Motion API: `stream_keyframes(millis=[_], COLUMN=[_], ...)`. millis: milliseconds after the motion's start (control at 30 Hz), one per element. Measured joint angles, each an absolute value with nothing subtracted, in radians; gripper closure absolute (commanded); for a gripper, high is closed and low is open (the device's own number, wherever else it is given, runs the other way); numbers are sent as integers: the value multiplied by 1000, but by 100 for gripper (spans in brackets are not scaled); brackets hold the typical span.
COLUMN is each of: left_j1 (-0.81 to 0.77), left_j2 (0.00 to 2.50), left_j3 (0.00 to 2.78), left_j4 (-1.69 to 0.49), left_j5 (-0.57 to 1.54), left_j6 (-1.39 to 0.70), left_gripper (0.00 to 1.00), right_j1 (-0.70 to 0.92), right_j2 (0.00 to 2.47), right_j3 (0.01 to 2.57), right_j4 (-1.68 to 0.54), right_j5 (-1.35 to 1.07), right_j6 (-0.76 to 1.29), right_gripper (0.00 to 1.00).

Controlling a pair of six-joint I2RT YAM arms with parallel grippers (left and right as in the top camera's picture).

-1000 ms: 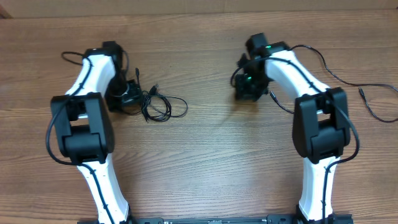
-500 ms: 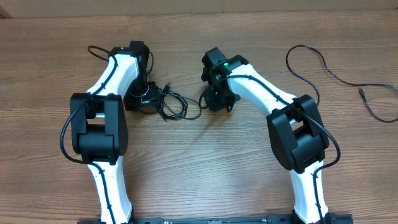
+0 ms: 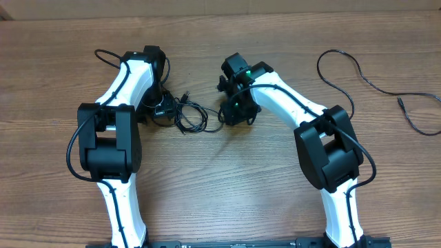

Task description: Untangle cables

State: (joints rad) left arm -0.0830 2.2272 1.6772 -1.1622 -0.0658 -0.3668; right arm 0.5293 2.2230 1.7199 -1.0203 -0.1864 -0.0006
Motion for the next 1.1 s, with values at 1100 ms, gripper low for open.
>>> stream_keyframes(millis=[1100], left_j1=[-83], left_j2=[2227], left_j3=[1677], left_j4=[-1182], left_j5=[-119], left_j6=[-386], left_gripper=[30], right_j1=[652], right_j2=[2284], right_j3=[1720], right_j4=[-696], right_j5=[-285], right_j6=[228], right_gripper=[67])
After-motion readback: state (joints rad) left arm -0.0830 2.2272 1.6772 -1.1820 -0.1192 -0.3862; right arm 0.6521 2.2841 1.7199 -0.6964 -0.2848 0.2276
